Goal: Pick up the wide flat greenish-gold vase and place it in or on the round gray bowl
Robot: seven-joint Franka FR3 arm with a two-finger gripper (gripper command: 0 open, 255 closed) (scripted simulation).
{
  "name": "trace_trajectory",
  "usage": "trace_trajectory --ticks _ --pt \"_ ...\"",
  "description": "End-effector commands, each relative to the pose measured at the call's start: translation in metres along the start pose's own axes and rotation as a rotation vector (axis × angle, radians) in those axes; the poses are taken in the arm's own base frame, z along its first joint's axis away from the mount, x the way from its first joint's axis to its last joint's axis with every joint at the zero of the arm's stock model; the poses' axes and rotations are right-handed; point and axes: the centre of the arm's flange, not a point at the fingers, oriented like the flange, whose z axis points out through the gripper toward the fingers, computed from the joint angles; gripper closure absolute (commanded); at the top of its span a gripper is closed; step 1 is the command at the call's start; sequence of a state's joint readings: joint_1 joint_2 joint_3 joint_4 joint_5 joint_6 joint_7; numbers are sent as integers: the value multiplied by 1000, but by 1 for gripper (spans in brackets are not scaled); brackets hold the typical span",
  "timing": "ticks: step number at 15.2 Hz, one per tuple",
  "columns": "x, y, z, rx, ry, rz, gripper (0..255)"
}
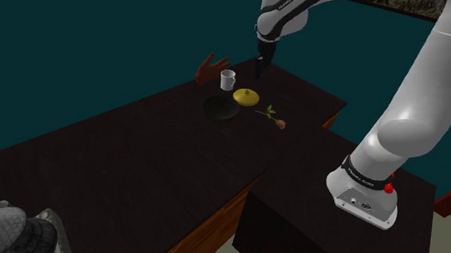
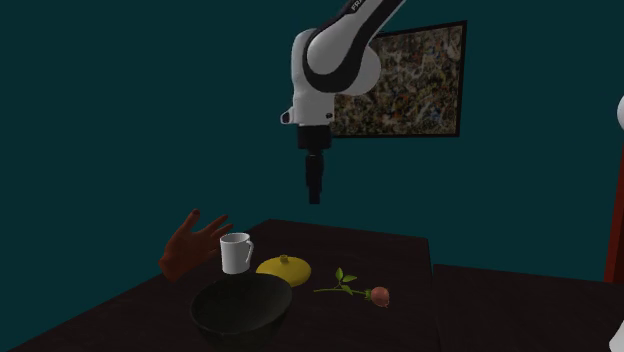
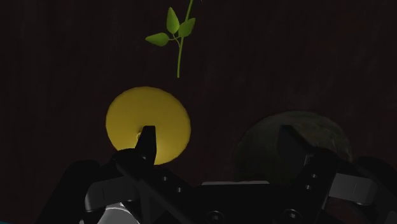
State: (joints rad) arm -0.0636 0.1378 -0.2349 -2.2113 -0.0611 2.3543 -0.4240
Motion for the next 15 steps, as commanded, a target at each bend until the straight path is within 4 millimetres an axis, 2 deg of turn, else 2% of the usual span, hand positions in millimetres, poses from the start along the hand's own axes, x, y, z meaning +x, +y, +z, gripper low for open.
trace_trajectory --ticks 1,15 --pt "10 12 20 -1 -2 0 0" --pt "99 94 154 -7 -11 1 0"
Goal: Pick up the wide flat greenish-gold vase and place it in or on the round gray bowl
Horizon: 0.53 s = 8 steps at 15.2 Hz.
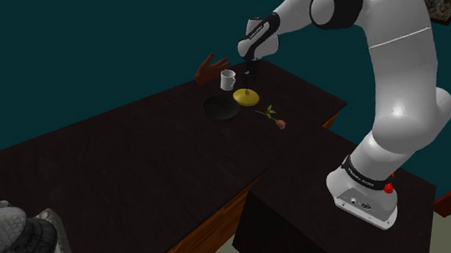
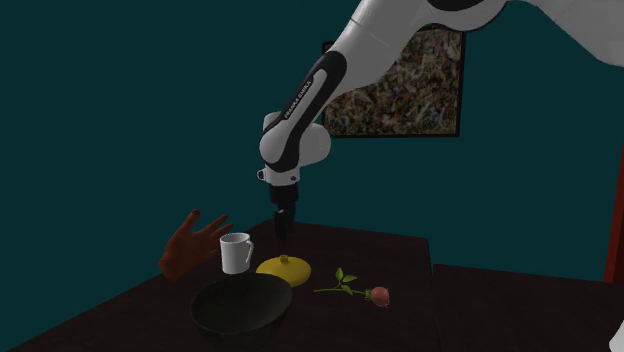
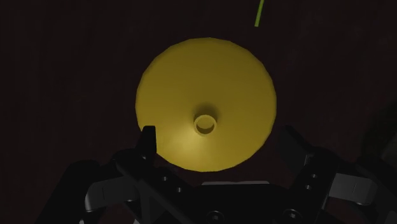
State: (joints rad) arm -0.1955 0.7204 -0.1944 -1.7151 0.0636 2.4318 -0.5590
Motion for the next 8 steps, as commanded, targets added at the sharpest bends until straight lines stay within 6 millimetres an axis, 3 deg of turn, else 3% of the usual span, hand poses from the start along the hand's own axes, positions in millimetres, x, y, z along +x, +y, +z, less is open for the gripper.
trace_trajectory --ticks 1,8 --pt "6 4 13 0 0 0 0" --pt "6 4 48 0 0 0 0"
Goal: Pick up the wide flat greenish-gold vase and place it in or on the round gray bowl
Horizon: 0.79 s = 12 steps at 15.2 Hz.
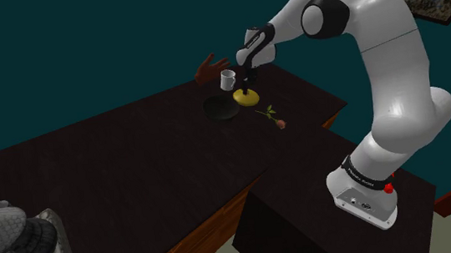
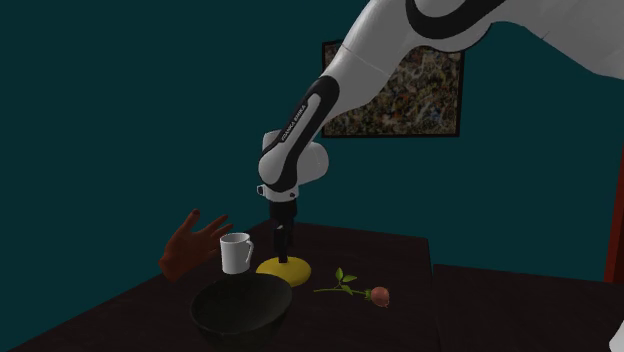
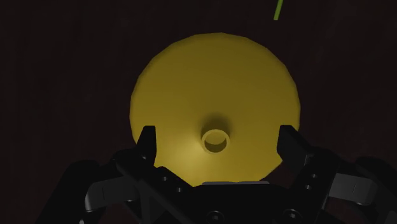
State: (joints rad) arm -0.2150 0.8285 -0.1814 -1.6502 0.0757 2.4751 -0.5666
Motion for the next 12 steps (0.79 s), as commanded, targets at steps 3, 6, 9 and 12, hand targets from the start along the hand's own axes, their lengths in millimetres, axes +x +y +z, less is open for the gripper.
trace_trajectory --ticks 3,6,9,12 --pt "0 0 4 0 0 0 0" --pt "0 0 4 0 0 0 0" --pt "0 0 4 0 0 0 255" --pt "0 0 4 0 0 0 255"
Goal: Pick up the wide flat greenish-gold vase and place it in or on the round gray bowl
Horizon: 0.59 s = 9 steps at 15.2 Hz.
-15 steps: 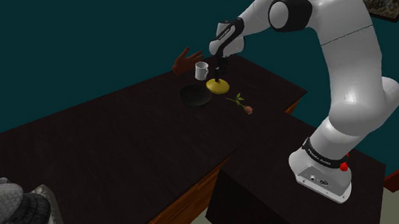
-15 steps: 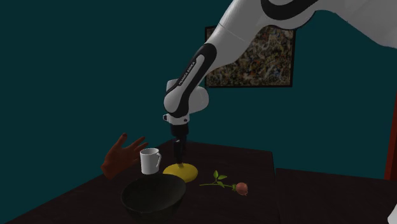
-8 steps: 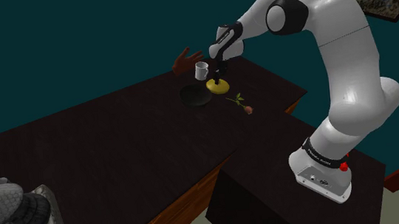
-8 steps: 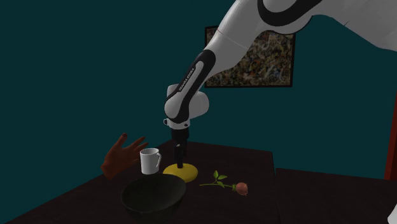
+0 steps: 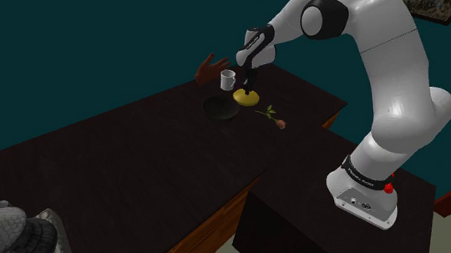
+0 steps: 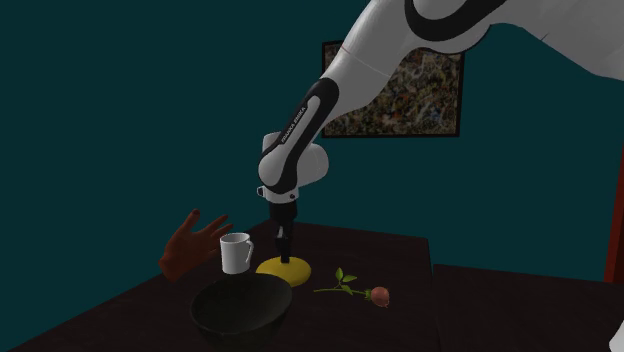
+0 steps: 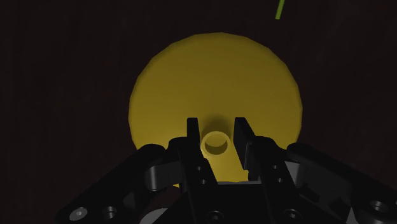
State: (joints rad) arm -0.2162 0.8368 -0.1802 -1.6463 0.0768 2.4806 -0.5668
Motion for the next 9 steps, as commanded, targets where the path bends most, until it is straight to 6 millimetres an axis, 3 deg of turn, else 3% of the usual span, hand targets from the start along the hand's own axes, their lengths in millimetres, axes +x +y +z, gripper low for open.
trace_trajectory --ticks 1,5,9 --pt "0 0 0 0 0 0 255" --pt "0 0 0 0 0 0 255" --pt "-1 2 -21 0 0 0 255"
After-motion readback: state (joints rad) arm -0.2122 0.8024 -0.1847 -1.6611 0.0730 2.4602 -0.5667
